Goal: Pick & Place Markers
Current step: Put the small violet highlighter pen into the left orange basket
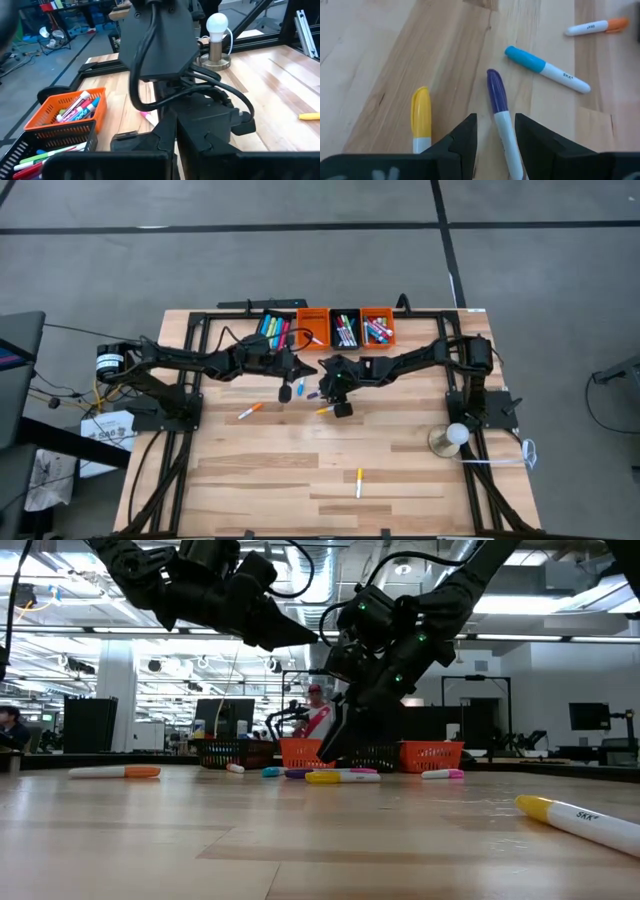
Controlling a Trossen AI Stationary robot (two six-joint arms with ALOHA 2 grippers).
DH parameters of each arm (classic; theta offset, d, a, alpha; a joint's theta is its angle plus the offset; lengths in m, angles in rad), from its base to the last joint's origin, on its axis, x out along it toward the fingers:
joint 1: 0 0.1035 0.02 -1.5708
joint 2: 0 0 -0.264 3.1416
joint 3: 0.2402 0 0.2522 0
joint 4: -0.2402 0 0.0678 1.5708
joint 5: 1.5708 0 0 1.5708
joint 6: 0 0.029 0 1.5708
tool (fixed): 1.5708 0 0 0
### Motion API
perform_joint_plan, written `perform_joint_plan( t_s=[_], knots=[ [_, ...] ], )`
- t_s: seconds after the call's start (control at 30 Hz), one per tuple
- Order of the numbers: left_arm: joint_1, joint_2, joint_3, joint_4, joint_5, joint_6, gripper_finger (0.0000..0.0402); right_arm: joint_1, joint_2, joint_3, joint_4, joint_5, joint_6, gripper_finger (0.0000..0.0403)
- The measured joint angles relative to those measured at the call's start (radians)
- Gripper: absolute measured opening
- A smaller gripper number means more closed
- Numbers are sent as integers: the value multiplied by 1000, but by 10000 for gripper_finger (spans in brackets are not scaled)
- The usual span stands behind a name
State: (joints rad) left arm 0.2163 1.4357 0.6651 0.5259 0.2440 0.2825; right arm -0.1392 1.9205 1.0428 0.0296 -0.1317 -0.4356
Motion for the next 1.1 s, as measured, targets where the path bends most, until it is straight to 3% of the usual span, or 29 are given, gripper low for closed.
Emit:
perform_joint_plan(
  t_s=[0.47, 0.67, 1.1],
  knots=[
    [-1, 0, 0, 11, 0, -3, 13, -1, 14, 44, -56, 0, 69, 122],
    [-1, -14, 13, 11, -2, -100, 13, -5, 58, 146, -228, 0, 63, 122],
    [-20, -156, -17, -18, -8, -187, 12, -12, 145, 206, -258, -14, 54, 122]
  ],
)
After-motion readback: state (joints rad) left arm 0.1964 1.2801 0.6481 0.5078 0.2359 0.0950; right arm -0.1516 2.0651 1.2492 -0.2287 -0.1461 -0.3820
